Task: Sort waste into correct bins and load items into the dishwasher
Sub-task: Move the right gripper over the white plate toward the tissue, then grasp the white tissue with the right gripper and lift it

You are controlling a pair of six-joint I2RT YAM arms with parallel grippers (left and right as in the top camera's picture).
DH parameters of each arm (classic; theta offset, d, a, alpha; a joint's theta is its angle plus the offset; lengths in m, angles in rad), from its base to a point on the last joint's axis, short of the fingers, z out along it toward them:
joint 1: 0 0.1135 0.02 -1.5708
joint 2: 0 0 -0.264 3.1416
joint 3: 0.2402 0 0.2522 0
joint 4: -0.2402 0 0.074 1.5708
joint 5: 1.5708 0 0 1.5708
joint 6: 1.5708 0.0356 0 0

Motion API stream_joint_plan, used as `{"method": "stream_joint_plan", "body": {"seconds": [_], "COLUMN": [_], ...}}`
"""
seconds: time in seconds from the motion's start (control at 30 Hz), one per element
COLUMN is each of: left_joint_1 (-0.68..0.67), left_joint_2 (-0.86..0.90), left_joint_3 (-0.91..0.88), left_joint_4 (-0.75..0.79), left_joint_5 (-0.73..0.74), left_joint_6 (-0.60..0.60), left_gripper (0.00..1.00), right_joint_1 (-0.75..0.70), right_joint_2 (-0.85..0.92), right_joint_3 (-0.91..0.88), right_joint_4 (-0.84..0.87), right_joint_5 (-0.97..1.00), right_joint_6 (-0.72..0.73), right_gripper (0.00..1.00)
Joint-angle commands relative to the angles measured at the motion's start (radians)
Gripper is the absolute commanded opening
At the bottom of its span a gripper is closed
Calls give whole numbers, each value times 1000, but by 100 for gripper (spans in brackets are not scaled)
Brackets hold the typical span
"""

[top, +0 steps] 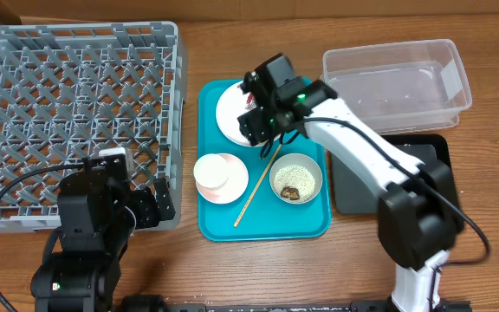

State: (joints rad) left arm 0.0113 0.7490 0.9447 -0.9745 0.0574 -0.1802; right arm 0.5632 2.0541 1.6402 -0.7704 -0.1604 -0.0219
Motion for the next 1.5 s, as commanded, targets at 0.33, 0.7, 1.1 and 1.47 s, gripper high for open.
{"method": "stream_joint_plan", "body": {"seconds": [0.33,0.7,1.1,1.47], "left_joint_1": [8,8,8,8], "left_joint_2": [2,2,2,2], "left_joint_3": [27,27,27,27], "left_joint_4": [-6,-10,-12,-15], "left_joint_5": [14,14,14,14], "left_joint_6": [0,0,0,0], "left_gripper": [100,100,100,100], "right_joint_1": [-7,-7,-9,-7], "right_joint_2": [116,116,166,170], "right_joint_3": [13,11,8,11], "right_joint_4": [106,142,216,185], "right_joint_5": [143,224,246,200], "right_joint_6": [49,52,51,52], "right_gripper": [75,74,74,21]}}
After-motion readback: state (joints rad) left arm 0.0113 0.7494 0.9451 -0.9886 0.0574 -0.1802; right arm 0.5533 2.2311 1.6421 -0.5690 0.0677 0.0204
